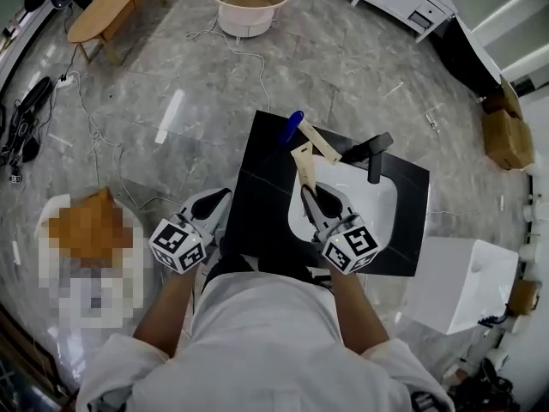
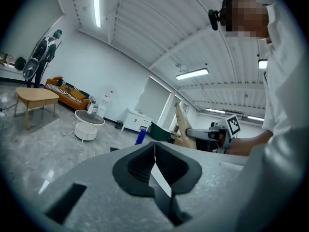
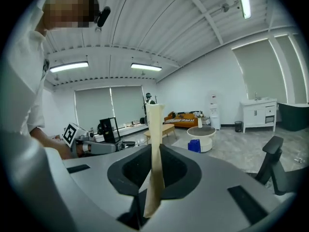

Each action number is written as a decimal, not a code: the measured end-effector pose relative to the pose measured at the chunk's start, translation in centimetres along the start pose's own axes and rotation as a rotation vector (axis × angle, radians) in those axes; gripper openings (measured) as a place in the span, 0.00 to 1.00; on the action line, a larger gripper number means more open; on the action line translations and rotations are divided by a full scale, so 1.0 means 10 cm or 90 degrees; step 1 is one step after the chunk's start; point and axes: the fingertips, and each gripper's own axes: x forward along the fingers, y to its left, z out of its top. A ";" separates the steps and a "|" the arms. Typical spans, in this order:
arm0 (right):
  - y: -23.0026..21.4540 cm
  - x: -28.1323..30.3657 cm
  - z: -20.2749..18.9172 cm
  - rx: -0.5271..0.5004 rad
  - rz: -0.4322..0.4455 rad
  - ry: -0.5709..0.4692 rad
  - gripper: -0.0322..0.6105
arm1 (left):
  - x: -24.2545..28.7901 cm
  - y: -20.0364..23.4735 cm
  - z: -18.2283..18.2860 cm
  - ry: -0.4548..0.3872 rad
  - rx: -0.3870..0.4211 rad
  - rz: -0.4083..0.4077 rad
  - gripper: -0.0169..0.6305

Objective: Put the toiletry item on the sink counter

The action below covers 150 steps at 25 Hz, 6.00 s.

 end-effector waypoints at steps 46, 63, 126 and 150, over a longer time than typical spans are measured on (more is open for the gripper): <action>-0.37 1.14 -2.23 0.027 0.054 0.422 0.12 | 0.41 0.60 -1.02 0.105 -0.077 0.117 0.05; -0.35 1.18 -2.26 0.005 0.049 0.421 0.12 | 0.30 0.67 -1.19 0.155 -0.112 0.146 0.05; 0.04 -0.39 0.82 -0.022 0.071 -0.139 0.07 | 0.07 -0.70 0.71 -0.048 0.074 0.058 0.05; -0.38 -0.65 1.00 -0.041 0.089 -0.140 0.07 | 0.35 -0.82 0.95 -0.084 0.079 0.054 0.05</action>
